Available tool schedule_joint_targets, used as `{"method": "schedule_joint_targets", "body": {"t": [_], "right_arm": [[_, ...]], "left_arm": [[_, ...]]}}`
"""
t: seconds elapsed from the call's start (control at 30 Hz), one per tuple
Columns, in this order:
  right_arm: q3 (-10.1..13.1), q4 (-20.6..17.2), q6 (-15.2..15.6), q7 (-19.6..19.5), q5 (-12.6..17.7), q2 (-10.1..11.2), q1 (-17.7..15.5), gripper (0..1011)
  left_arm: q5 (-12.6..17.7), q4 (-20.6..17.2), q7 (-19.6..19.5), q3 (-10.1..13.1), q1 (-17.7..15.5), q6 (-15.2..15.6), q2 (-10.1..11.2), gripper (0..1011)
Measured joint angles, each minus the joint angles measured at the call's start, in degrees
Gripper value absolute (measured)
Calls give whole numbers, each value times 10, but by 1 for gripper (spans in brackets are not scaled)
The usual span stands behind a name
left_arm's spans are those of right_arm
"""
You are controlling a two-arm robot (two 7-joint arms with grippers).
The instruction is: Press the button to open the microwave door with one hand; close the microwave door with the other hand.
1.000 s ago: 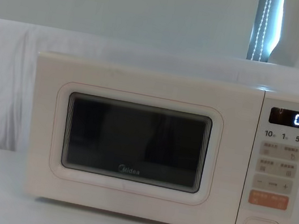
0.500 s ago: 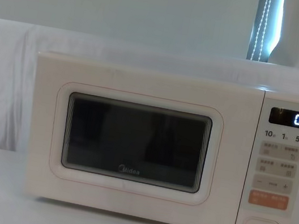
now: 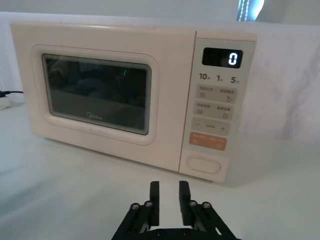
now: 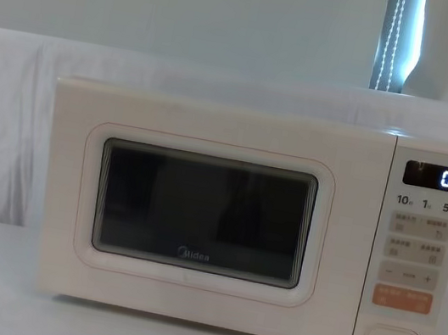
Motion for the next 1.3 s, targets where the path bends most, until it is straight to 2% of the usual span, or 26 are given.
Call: {"method": "schedule_joint_targets", "body": {"t": [0.17, 0.23, 0.33, 0.77, 1.07, 1.3], "right_arm": [[5, -2, 0, 0, -7, -8, -3, 153], [9, -2, 0, 2, -12, -14, -3, 62], [11, -2, 1, 4, -15, -19, -2, 1], [28, 14, 54, -3, -28, -63, 28, 0], [39, 52, 84, 1, -41, -89, 77, 0], [51, 89, 96, 9, -43, -107, 109, 0]], "left_arm": [[0, 0, 0, 0, 0, 0, 0, 1001], [0, 0, 0, 0, 0, 0, 0, 1001], [0, 0, 0, 0, 0, 0, 0, 1001], [0, 0, 0, 0, 0, 0, 0, 1001], [0, 0, 0, 0, 0, 0, 0, 1001], [0, 0, 0, 0, 0, 0, 0, 1001]]}}
